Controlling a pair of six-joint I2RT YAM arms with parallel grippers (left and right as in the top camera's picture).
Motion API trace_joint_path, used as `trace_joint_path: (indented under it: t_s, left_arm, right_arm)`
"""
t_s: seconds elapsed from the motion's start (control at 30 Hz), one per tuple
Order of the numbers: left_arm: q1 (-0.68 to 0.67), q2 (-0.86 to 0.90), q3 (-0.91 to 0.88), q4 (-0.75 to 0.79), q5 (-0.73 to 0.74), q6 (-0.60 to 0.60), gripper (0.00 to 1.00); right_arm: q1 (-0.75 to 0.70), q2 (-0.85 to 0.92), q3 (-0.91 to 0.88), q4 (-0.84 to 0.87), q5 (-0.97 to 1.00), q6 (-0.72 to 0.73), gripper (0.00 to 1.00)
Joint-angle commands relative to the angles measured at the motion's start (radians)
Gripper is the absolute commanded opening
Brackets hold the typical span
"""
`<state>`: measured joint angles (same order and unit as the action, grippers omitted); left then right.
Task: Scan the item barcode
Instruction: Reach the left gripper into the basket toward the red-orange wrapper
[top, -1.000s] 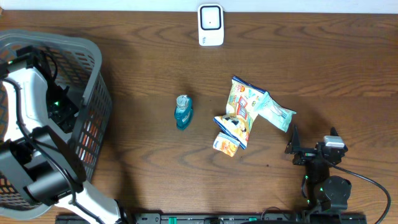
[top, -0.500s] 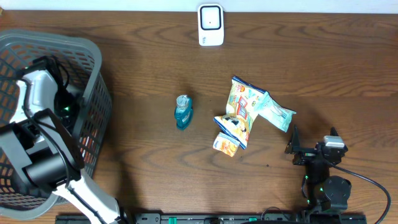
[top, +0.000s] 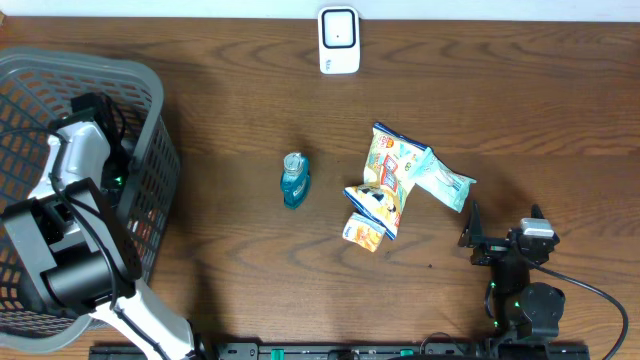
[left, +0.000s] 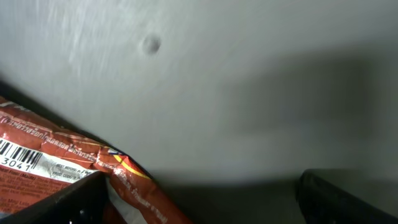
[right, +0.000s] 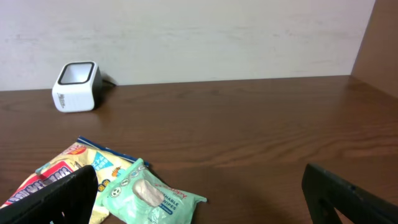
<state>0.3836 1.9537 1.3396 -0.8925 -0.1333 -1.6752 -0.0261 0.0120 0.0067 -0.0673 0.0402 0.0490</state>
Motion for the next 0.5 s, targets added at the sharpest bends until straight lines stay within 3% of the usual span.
trace_joint_path:
  t_s: [0.0, 0.17, 0.27, 0.47]
  left_arm:
    - [0.014, 0.069, -0.056, 0.044, -0.253, 0.131, 0.98]
    - [0.028, 0.041, -0.023, 0.062, -0.450, 0.227, 0.98]
    - [0.044, 0.010, -0.014, 0.111, -0.455, 0.352, 0.98]
    - [0.055, -0.119, -0.013, 0.117, -0.435, 0.423, 0.98]
  right_arm:
    - [0.002, -0.004, -0.001, -0.004, 0.002, 0.006, 0.99]
    - [0.002, -0.004, -0.001, -0.003, 0.002, 0.006, 0.99]
    - [0.002, -0.004, -0.001, -0.003, 0.002, 0.006, 0.99]
    - [0.002, -0.004, -0.001, -0.004, 0.002, 0.006, 0.99]
